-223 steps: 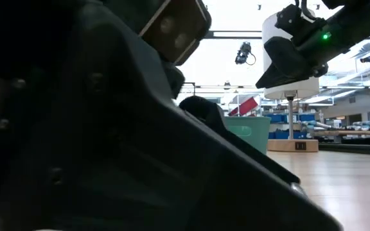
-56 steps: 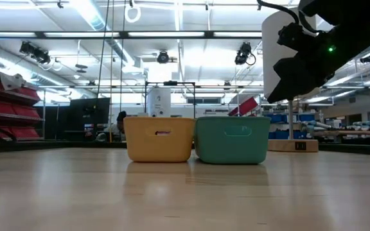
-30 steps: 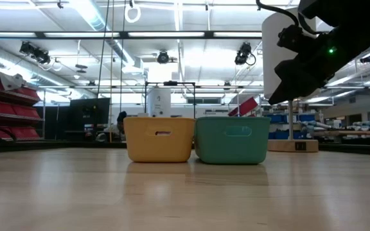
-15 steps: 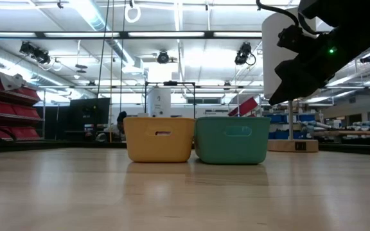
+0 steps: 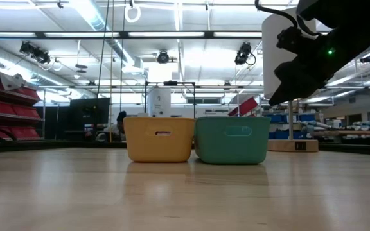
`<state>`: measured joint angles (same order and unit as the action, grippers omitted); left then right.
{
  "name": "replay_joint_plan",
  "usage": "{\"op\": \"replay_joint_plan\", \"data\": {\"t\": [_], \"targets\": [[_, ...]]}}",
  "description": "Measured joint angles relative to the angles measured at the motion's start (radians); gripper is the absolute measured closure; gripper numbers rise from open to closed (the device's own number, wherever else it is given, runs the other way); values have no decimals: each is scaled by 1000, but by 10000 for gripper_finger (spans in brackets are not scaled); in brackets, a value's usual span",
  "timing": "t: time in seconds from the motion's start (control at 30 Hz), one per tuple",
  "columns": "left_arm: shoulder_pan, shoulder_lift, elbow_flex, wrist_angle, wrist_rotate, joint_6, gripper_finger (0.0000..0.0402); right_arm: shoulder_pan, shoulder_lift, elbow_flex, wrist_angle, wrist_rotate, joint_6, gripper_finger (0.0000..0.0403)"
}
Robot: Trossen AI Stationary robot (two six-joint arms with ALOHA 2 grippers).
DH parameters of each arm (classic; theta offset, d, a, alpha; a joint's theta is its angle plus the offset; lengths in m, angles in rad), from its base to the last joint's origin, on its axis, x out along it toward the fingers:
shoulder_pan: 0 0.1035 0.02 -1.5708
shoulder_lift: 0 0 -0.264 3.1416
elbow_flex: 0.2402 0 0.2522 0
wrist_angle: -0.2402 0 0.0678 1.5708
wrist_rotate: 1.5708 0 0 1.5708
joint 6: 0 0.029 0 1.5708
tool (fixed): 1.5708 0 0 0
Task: Sort batteries
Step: Put the silver battery into the green bin
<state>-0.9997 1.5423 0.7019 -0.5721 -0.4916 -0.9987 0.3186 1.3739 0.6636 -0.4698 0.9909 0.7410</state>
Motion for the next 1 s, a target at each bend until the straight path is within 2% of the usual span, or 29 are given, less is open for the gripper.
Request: {"op": "replay_joint_plan", "data": {"t": [0.13,0.37,0.57,0.73,0.87,1.0], "targets": [[69,-18,2,-3,-48,0,300,-3,0,0,-2,0,0,240],[209,-37,4,4,-43,90,318,-3,0,0,-7,0,-4,240],[311,-109,5,4,-29,159,335,-3,0,0,-26,0,-3,240],[369,-193,7,-100,3,134,339,-3,0,0,-27,0,-2,240],[433,-219,7,-248,-14,50,325,-3,0,0,-27,0,0,240],[553,-221,-2,-302,42,47,275,-3,0,0,-27,1,0,240]]}}
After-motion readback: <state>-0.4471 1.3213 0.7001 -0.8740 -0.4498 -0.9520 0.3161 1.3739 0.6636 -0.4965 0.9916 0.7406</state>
